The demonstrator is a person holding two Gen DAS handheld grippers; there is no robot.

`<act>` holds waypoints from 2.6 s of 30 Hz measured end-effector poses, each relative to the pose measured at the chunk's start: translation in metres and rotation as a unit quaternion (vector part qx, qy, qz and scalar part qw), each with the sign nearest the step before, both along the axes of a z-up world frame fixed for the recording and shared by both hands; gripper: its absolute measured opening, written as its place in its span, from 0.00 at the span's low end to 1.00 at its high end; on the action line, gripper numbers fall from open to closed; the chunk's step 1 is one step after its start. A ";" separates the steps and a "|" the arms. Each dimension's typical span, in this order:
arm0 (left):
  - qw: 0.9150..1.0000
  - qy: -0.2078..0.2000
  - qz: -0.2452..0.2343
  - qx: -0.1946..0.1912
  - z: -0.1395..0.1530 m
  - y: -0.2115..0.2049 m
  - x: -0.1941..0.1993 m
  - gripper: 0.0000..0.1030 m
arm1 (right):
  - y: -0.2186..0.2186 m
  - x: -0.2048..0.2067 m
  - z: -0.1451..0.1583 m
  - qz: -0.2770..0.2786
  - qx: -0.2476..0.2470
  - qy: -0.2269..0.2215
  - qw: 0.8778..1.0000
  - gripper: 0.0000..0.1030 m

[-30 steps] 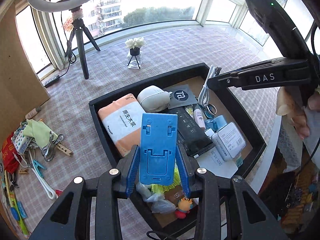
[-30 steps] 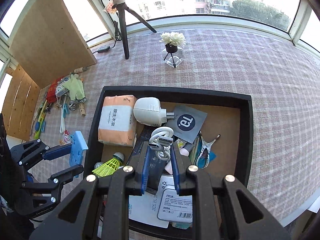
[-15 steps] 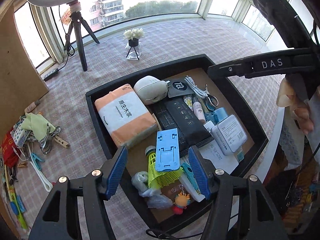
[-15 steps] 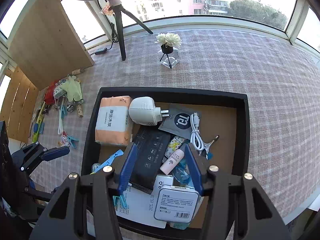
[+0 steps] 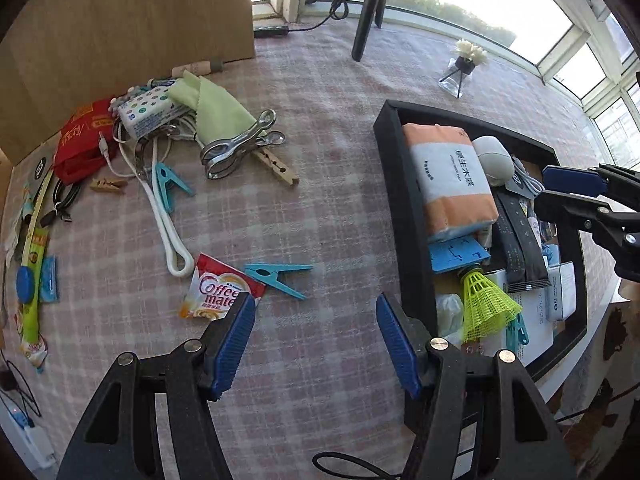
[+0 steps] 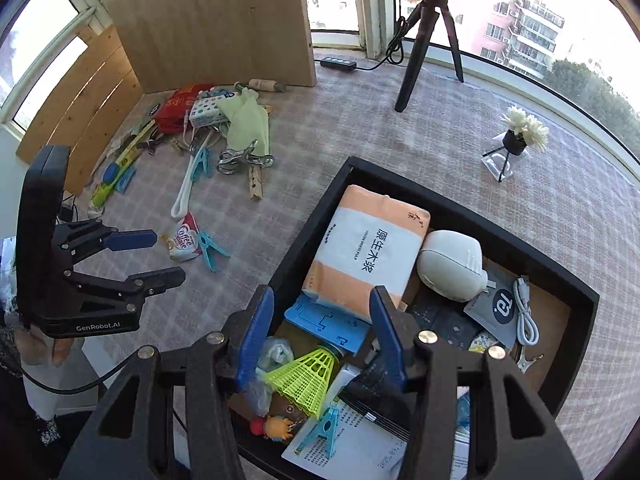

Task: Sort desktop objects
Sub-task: 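Grasp the blue clothespin with the right gripper while the left grasps the Coffee-mate sachet, then carry the clothespin and sachet into the tray while both grippers release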

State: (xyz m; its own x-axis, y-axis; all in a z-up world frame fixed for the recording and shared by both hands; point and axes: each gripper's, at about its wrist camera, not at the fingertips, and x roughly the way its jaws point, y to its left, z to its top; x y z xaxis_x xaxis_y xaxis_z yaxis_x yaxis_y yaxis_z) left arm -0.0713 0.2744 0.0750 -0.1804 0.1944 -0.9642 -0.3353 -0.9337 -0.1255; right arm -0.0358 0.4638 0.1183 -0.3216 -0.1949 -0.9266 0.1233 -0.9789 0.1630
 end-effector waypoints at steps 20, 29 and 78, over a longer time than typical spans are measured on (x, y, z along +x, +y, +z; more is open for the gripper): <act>0.959 -0.077 0.269 0.037 -0.078 -0.083 -0.041 0.59 | -0.145 -0.056 -0.088 0.209 0.030 -0.045 0.976 0.48; 0.960 -0.048 0.277 -0.006 -0.079 -0.070 -0.033 0.59 | -0.154 -0.063 -0.107 0.214 0.046 -0.052 0.974 0.48; 0.977 0.013 0.198 0.072 0.011 -0.072 0.025 0.09 | -0.041 -0.016 -0.028 0.065 -0.009 -0.006 0.998 0.30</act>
State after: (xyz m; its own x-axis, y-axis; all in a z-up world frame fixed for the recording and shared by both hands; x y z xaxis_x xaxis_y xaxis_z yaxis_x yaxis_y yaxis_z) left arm -0.0462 0.2026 0.0857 -0.2938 0.2381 -0.9257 0.0443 -0.9641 -0.2620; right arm -0.0516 0.4232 0.0907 -0.2803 -0.2512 -0.9265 0.2476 -0.9514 0.1830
